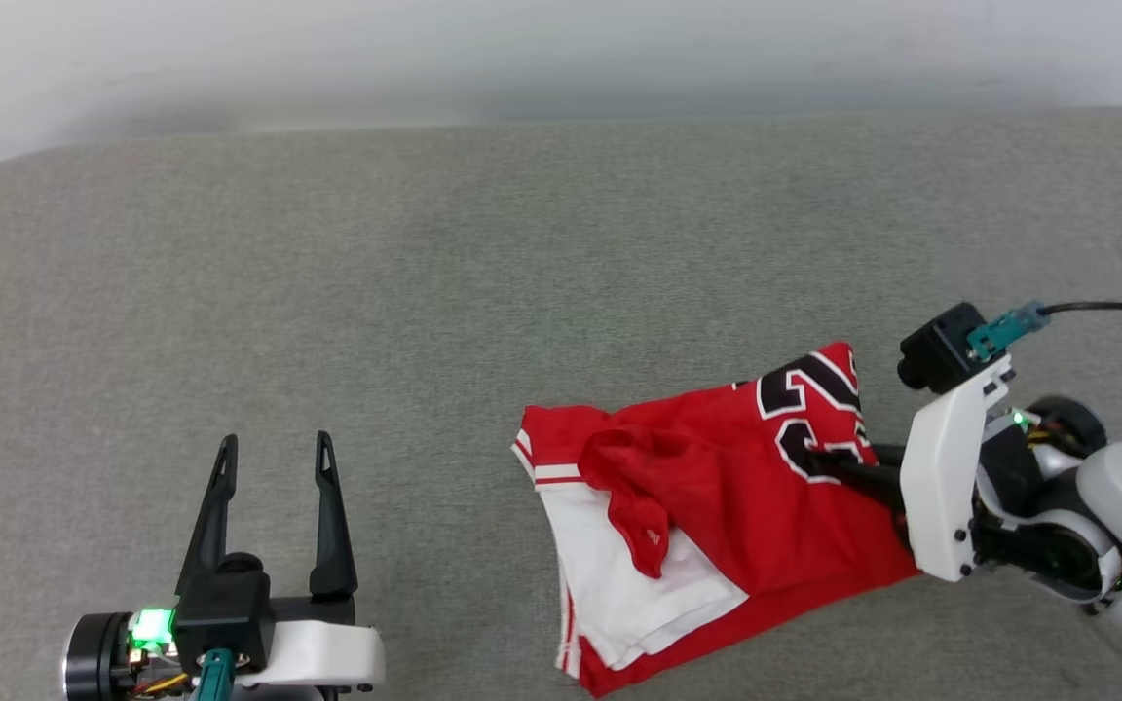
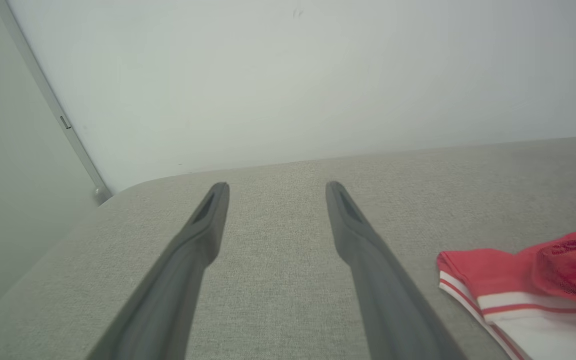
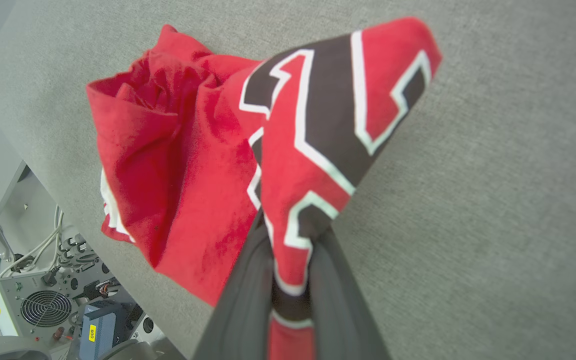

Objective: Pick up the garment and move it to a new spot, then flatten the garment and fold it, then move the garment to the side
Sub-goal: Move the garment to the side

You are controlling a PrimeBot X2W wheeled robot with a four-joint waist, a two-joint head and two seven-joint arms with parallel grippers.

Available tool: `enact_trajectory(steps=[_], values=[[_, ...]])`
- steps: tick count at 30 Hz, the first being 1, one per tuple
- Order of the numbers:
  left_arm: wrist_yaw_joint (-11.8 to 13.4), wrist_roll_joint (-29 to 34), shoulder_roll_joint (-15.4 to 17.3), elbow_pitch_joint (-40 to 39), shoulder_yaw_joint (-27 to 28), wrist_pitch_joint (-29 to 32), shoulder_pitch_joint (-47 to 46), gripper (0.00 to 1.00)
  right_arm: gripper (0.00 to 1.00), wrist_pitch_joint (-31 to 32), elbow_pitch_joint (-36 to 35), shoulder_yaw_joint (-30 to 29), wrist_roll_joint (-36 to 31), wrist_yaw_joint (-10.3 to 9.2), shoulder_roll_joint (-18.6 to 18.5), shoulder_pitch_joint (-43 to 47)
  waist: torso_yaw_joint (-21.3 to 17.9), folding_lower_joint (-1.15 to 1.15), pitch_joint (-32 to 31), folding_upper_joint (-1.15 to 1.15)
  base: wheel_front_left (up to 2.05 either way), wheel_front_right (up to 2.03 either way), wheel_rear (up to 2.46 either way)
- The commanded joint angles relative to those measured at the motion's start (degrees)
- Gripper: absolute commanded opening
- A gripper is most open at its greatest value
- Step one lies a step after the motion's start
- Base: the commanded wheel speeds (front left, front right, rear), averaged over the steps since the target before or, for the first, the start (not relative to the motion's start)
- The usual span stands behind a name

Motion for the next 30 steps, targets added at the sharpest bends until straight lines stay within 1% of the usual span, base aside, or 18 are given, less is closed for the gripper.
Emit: enact_trajectory(steps=[1, 9, 12, 15, 19, 23, 27, 30], values=[[0.47, -0.18, -0.26, -0.34, 0.20, -0.13, 0.58, 1.00, 0.00, -0.53, -1.96, 0.90, -0.73, -0.03, -1.64, -1.77, -1.44, -0.01, -0.72, 0.00, 0.00, 0.00, 0.00], [0.89, -0.37, -0.29, -1.92, 1.48, -0.13, 1.33, 1.00, 0.00, 0.47, -10.42, 3.60, -3.17, -0.03, -9.49, -7.75, -8.04, -0.01, 1.01, 0.00, 0.00, 0.00, 0.00], [0.72, -0.14, -0.02, -2.08, 1.85, -0.13, 0.10, 1.00, 0.00, 0.52, -11.43, 2.92, -4.02, -0.03, -12.39, -9.01, -10.62, -0.01, 2.74, 0.00, 0.00, 0.00, 0.00], [0.94, 0.18, 0.35, -2.51, 2.33, -0.12, -1.06, 1.00, 0.00, -0.57, -10.79, 1.55, -5.14, -0.03, -14.81, -10.45, -13.01, -0.01, 5.19, 0.00, 0.00, 0.00, 0.00], [0.61, 0.78, 1.44, -3.27, 2.25, -0.13, -3.11, 1.00, 0.00, -2.72, -7.36, -0.14, -8.26, -0.03, -18.16, -12.57, -15.02, -0.01, 8.82, 0.00, 0.00, 0.00, 0.00], [0.12, 1.13, 2.80, -3.74, 2.03, -0.13, -4.81, 1.00, 0.00, -5.19, -1.55, -1.34, -12.05, -0.04, -20.74, -15.11, -15.76, -0.01, 12.07, 0.00, 0.00, 0.00, 0.00], [0.07, 1.09, 4.04, -4.41, 2.20, -0.13, -6.44, 1.00, 0.00, -7.36, 5.57, -2.77, -14.31, -0.04, -21.79, -17.25, -15.75, -0.01, 14.89, 0.00, 0.00, 0.00, 0.00], [0.13, 0.97, 4.85, -4.89, 2.41, -0.13, -7.53, 1.00, 0.00, -9.05, 11.20, -4.81, -15.65, -0.04, -21.39, -19.11, -15.68, -0.01, 16.89, 0.00, 0.00, 0.00, 0.00]])
